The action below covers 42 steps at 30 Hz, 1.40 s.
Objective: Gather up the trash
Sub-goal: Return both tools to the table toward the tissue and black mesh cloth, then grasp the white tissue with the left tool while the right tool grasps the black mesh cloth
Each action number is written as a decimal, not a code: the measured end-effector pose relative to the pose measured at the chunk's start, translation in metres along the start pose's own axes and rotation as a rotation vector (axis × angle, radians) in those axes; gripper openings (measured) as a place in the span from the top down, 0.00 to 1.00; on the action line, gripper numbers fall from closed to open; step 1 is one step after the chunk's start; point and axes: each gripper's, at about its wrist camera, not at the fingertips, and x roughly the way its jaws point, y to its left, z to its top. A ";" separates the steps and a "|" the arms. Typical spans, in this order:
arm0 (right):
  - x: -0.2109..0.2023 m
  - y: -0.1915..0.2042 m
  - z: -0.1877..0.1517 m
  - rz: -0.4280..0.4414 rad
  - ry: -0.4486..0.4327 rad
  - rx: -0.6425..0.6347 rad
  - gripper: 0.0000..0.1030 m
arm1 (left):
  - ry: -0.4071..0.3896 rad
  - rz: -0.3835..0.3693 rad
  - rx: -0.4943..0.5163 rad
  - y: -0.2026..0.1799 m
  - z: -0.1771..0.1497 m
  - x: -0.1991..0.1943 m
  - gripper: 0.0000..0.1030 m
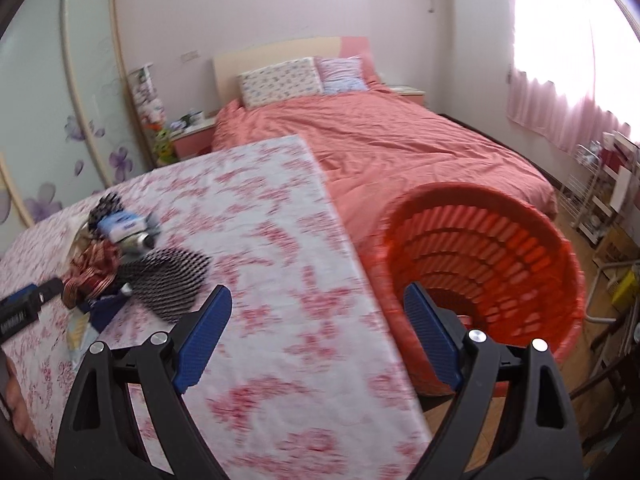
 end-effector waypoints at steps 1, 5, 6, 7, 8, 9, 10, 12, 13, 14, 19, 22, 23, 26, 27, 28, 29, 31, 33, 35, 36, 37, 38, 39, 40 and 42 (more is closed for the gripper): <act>0.003 0.006 0.000 0.006 0.005 -0.008 0.16 | -0.005 0.017 -0.010 0.006 0.004 0.003 0.29; 0.023 0.033 0.004 0.048 0.028 -0.050 0.20 | -0.027 0.086 -0.051 0.035 0.026 0.026 0.27; 0.031 0.041 0.007 0.073 0.036 -0.058 0.21 | -0.027 0.103 -0.059 0.042 0.033 0.035 0.27; 0.034 0.047 0.008 0.085 0.040 -0.062 0.22 | -0.022 0.113 -0.063 0.048 0.038 0.043 0.26; 0.039 0.052 0.009 0.097 0.047 -0.067 0.23 | -0.017 0.119 -0.067 0.051 0.042 0.049 0.26; 0.046 0.059 0.012 0.108 0.056 -0.076 0.24 | -0.007 0.121 -0.073 0.055 0.046 0.056 0.26; 0.053 0.065 0.014 0.116 0.064 -0.086 0.25 | 0.009 0.121 -0.088 0.061 0.053 0.067 0.26; 0.064 0.073 0.018 0.122 0.083 -0.098 0.27 | 0.027 0.114 -0.105 0.066 0.059 0.078 0.26; 0.070 0.076 0.020 0.136 0.101 -0.096 0.28 | 0.039 0.106 -0.118 0.069 0.062 0.085 0.26; 0.074 0.078 0.020 0.148 0.115 -0.090 0.28 | 0.049 0.096 -0.128 0.072 0.065 0.092 0.26; 0.092 0.088 0.024 0.172 0.187 -0.091 0.30 | 0.087 0.095 -0.137 0.077 0.075 0.119 0.26; 0.092 0.094 0.022 0.172 0.204 -0.122 0.32 | 0.105 0.099 -0.140 0.079 0.075 0.128 0.26; 0.092 0.095 0.021 0.171 0.205 -0.131 0.33 | 0.111 0.098 -0.143 0.081 0.076 0.131 0.26; 0.089 0.101 0.019 0.169 0.204 -0.163 0.42 | 0.123 0.095 -0.150 0.085 0.077 0.137 0.26; 0.088 0.102 0.018 0.169 0.203 -0.172 0.51 | 0.127 0.091 -0.152 0.086 0.076 0.139 0.28; 0.086 0.103 0.017 0.166 0.201 -0.178 0.62 | 0.121 0.094 -0.146 0.086 0.076 0.139 0.33; 0.085 0.103 0.016 0.171 0.201 -0.178 0.68 | 0.121 0.092 -0.140 0.086 0.076 0.140 0.37; 0.086 0.103 0.016 0.195 0.206 -0.170 0.88 | 0.117 0.088 -0.120 0.087 0.076 0.140 0.53; 0.085 0.102 0.016 0.201 0.201 -0.161 0.93 | 0.116 0.085 -0.111 0.085 0.076 0.139 0.56; 0.084 0.099 0.016 0.194 0.198 -0.154 0.97 | 0.115 0.081 -0.108 0.084 0.073 0.136 0.58; 0.082 0.097 0.015 0.196 0.198 -0.147 0.97 | 0.114 0.079 -0.108 0.084 0.072 0.135 0.59; 0.081 0.094 0.014 0.192 0.194 -0.139 0.97 | 0.114 0.074 -0.109 0.083 0.070 0.133 0.59; 0.079 0.090 0.014 0.183 0.186 -0.130 0.97 | 0.114 0.070 -0.109 0.083 0.067 0.130 0.59; 0.079 0.087 0.015 0.177 0.181 -0.124 0.97 | 0.114 0.066 -0.106 0.083 0.065 0.127 0.59; 0.078 0.082 0.015 0.164 0.174 -0.114 0.97 | 0.116 0.063 -0.100 0.082 0.062 0.124 0.59; 0.076 0.071 0.018 0.130 0.157 -0.085 0.97 | 0.116 0.059 -0.082 0.078 0.055 0.117 0.59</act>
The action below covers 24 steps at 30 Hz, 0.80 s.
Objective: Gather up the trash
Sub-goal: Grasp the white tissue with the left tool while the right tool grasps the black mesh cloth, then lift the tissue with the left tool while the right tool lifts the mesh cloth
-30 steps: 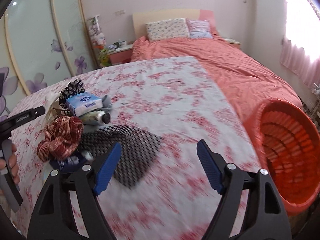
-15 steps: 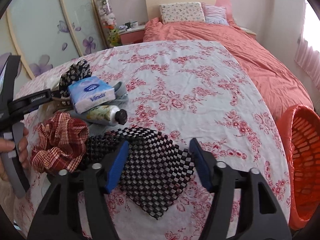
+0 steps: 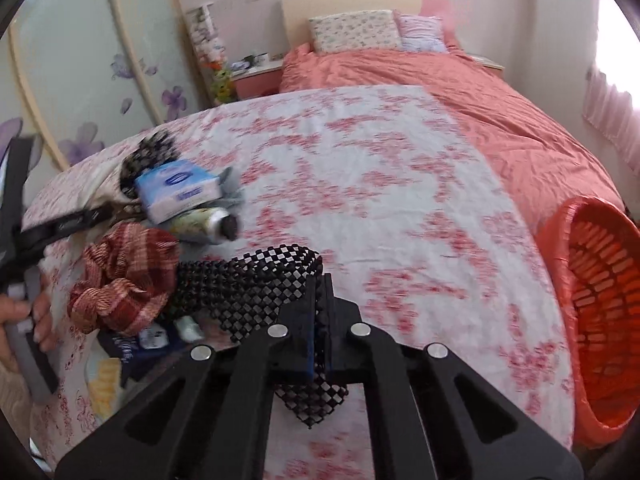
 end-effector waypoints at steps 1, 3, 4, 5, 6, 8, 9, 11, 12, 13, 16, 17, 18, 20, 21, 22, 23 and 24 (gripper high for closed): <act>-0.002 -0.007 0.001 -0.026 -0.013 0.021 0.97 | -0.001 -0.001 0.011 -0.001 -0.005 -0.004 0.59; -0.007 -0.022 0.003 -0.097 -0.040 0.061 0.97 | -0.001 0.000 0.033 -0.004 -0.014 -0.012 0.59; -0.009 -0.029 0.004 -0.141 -0.048 0.078 0.97 | 0.000 -0.004 0.045 -0.006 -0.020 -0.018 0.59; -0.009 -0.035 0.005 -0.161 -0.049 0.092 0.97 | 0.001 -0.007 0.051 -0.006 -0.024 -0.020 0.59; -0.009 -0.042 0.005 -0.149 -0.041 0.109 0.97 | 0.004 -0.010 0.057 -0.007 -0.027 -0.023 0.59; -0.008 -0.050 0.004 -0.105 -0.016 0.129 0.97 | 0.005 -0.021 0.072 -0.008 -0.037 -0.031 0.58; -0.008 -0.051 0.004 -0.085 -0.013 0.137 0.94 | 0.005 -0.023 0.076 -0.008 -0.039 -0.034 0.58; -0.006 -0.051 0.003 -0.056 -0.007 0.139 0.69 | 0.012 -0.032 0.080 -0.009 -0.046 -0.038 0.57; -0.005 -0.049 0.004 -0.048 -0.012 0.140 0.45 | 0.016 -0.033 0.079 -0.008 -0.048 -0.038 0.57; -0.004 -0.047 0.005 -0.044 -0.017 0.138 0.36 | 0.016 -0.033 0.078 -0.008 -0.050 -0.038 0.56; 0.006 -0.040 0.010 -0.049 0.010 0.126 0.36 | 0.012 -0.024 0.078 -0.008 -0.052 -0.039 0.54; 0.008 -0.038 0.011 -0.051 0.018 0.120 0.35 | 0.013 -0.025 0.074 -0.009 -0.052 -0.039 0.53; 0.011 -0.036 0.012 -0.058 0.028 0.109 0.33 | 0.015 -0.025 0.072 -0.009 -0.052 -0.038 0.52; 0.016 -0.031 0.013 -0.079 0.041 0.080 0.32 | 0.018 -0.025 0.070 -0.010 -0.050 -0.037 0.49; 0.018 -0.028 0.014 -0.085 0.048 0.063 0.32 | 0.020 -0.025 0.069 -0.010 -0.050 -0.037 0.47; 0.020 -0.025 0.014 -0.090 0.053 0.048 0.32 | 0.022 -0.024 0.070 -0.011 -0.049 -0.037 0.46; 0.020 -0.024 0.014 -0.098 0.051 0.036 0.32 | 0.023 -0.023 0.071 -0.011 -0.048 -0.036 0.45; 0.021 -0.022 0.013 -0.106 0.046 0.018 0.32 | 0.023 -0.021 0.071 -0.011 -0.047 -0.035 0.43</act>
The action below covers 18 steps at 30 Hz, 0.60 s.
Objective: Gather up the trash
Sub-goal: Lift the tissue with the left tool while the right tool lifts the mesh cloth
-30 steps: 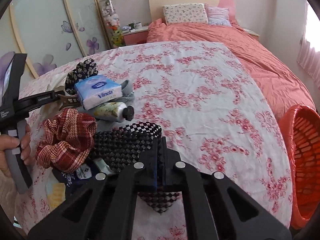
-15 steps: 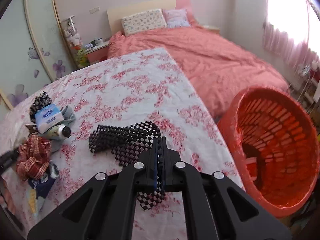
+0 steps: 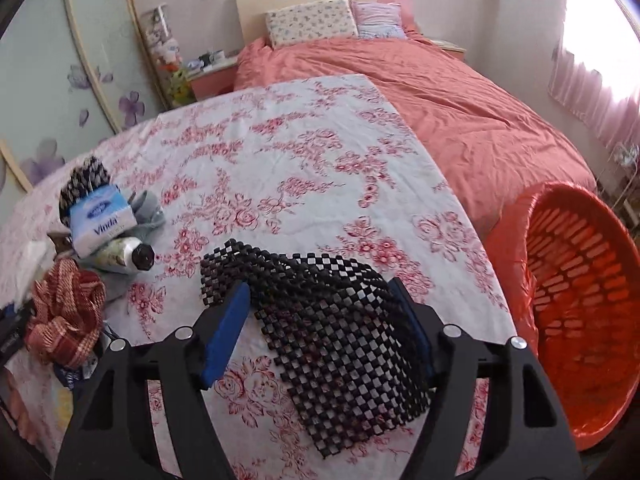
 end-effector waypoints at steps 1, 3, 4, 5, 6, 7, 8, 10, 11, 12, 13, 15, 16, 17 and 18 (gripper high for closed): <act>-0.001 -0.001 -0.001 0.002 -0.002 -0.004 0.34 | -0.001 0.004 0.001 -0.001 0.002 0.000 0.41; -0.003 -0.002 -0.002 0.028 -0.005 -0.005 0.41 | -0.004 0.009 0.003 -0.001 0.004 0.002 0.38; -0.004 -0.002 -0.002 0.035 -0.007 -0.008 0.47 | -0.007 0.014 0.004 -0.001 0.006 0.002 0.36; -0.005 -0.002 -0.003 0.045 -0.009 -0.012 0.50 | -0.010 0.019 0.004 -0.002 0.007 0.003 0.36; -0.007 -0.001 -0.006 0.062 -0.012 -0.017 0.61 | -0.010 0.022 0.004 -0.002 0.008 0.004 0.36; -0.009 0.000 -0.006 0.055 -0.016 -0.023 0.71 | -0.010 0.025 0.004 -0.002 0.010 0.005 0.36; -0.009 0.001 -0.007 0.044 -0.019 -0.028 0.75 | -0.008 0.028 0.001 -0.002 0.011 0.006 0.36; -0.011 0.000 -0.008 0.048 -0.023 -0.024 0.88 | -0.003 0.027 -0.003 -0.001 0.011 0.008 0.37; -0.011 -0.001 -0.008 0.054 -0.024 -0.016 0.89 | -0.003 0.028 -0.005 0.000 0.012 0.009 0.38; -0.012 -0.004 -0.009 0.066 -0.025 -0.003 0.90 | -0.004 0.029 -0.006 -0.001 0.011 0.009 0.38; -0.012 -0.005 -0.009 0.070 -0.024 0.005 0.91 | -0.006 0.031 -0.005 -0.001 0.011 0.009 0.38; -0.012 -0.006 -0.009 0.073 -0.023 0.016 0.91 | -0.003 0.034 -0.005 0.000 0.010 0.011 0.38; -0.012 -0.006 -0.009 0.073 -0.022 0.018 0.91 | 0.000 0.038 -0.006 0.001 0.009 0.012 0.38; -0.012 -0.005 -0.010 0.071 -0.022 0.019 0.91 | -0.004 0.038 -0.008 0.001 0.009 0.011 0.39; -0.011 -0.005 -0.010 0.067 -0.020 0.018 0.91 | -0.003 0.037 -0.014 0.002 0.009 0.012 0.39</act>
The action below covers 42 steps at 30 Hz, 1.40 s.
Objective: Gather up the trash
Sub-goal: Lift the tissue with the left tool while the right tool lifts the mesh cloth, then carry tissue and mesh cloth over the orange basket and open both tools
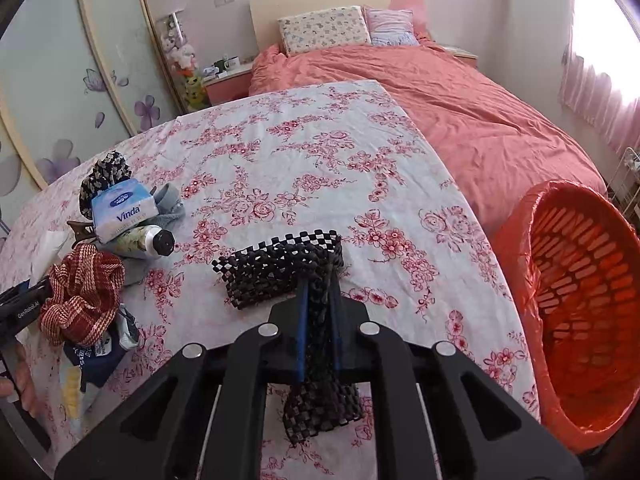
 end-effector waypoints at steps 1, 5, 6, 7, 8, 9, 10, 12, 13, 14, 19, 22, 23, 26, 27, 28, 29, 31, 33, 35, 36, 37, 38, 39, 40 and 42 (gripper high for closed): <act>0.000 0.001 -0.001 -0.005 0.002 -0.002 0.91 | -0.001 -0.001 -0.003 0.001 0.000 0.000 0.39; 0.003 0.003 0.000 -0.024 0.012 -0.013 0.90 | 0.000 -0.002 -0.014 0.002 0.000 0.000 0.39; 0.003 0.003 0.000 -0.027 0.012 -0.016 0.90 | 0.000 -0.001 -0.016 0.003 0.000 0.000 0.39; 0.004 0.004 0.000 -0.028 0.013 -0.019 0.90 | 0.000 0.001 -0.018 0.003 0.000 0.000 0.39; 0.004 0.004 0.000 -0.029 0.013 -0.020 0.89 | 0.001 0.004 -0.019 0.004 0.000 0.000 0.39; 0.004 0.004 0.000 -0.029 0.013 -0.020 0.89 | 0.001 0.007 -0.020 0.004 0.000 0.001 0.39; 0.004 0.004 0.000 -0.029 0.013 -0.020 0.89 | 0.002 0.011 -0.020 0.004 0.000 0.001 0.39; 0.004 0.004 0.000 -0.027 0.013 -0.019 0.89 | 0.002 0.014 -0.020 0.003 0.000 0.001 0.38; 0.004 0.005 0.000 -0.026 0.013 -0.019 0.88 | 0.002 0.015 -0.020 0.003 0.000 0.000 0.38; 0.004 0.005 0.000 -0.026 0.013 -0.019 0.88 | 0.002 0.015 -0.021 0.003 0.000 0.000 0.38; 0.004 0.007 0.000 -0.027 0.013 -0.028 0.85 | 0.002 0.011 -0.021 0.003 -0.001 0.000 0.36; 0.003 0.006 -0.001 -0.012 0.011 -0.024 0.83 | 0.008 0.013 -0.008 0.003 -0.001 -0.001 0.36; 0.003 0.005 -0.001 -0.006 0.011 -0.021 0.81 | 0.011 0.012 -0.005 0.002 -0.002 -0.002 0.36; 0.002 0.003 -0.002 0.003 0.009 -0.009 0.77 | 0.012 0.005 -0.019 0.006 -0.004 -0.004 0.36; 0.001 0.003 -0.002 0.002 0.008 -0.008 0.77 | 0.010 0.008 -0.022 0.007 -0.005 -0.005 0.42; 0.001 0.003 -0.002 0.003 0.008 -0.009 0.79 | 0.005 0.015 -0.024 0.007 -0.005 -0.005 0.51; 0.001 0.003 -0.002 0.005 0.008 -0.013 0.85 | 0.003 0.015 -0.024 0.007 -0.004 -0.006 0.54; -0.002 0.002 -0.003 0.014 0.003 -0.020 0.91 | 0.008 -0.013 -0.039 0.009 -0.003 -0.008 0.57; -0.008 -0.001 -0.004 0.028 -0.007 -0.007 0.91 | 0.006 -0.024 -0.048 0.009 -0.002 -0.011 0.57; -0.016 -0.003 -0.002 0.037 -0.025 0.009 0.91 | -0.012 -0.021 -0.043 0.007 -0.002 -0.017 0.57; -0.021 -0.005 -0.002 0.042 -0.035 0.017 0.91 | -0.017 -0.023 -0.041 0.006 -0.002 -0.020 0.57; -0.024 -0.006 -0.001 0.045 -0.042 0.022 0.91 | -0.028 -0.026 -0.040 0.005 -0.001 -0.026 0.57; -0.029 -0.007 0.000 0.048 -0.051 0.028 0.91 | -0.035 -0.029 -0.039 0.004 0.000 -0.030 0.57; -0.037 -0.009 0.001 0.053 -0.066 0.034 0.91 | -0.044 -0.032 -0.039 0.003 0.000 -0.036 0.57; -0.041 -0.009 0.002 0.054 -0.076 0.036 0.91 | -0.051 -0.036 -0.038 0.002 0.001 -0.040 0.57; -0.054 -0.011 0.003 0.054 -0.103 0.038 0.91 | -0.066 -0.046 -0.036 -0.001 0.003 -0.050 0.57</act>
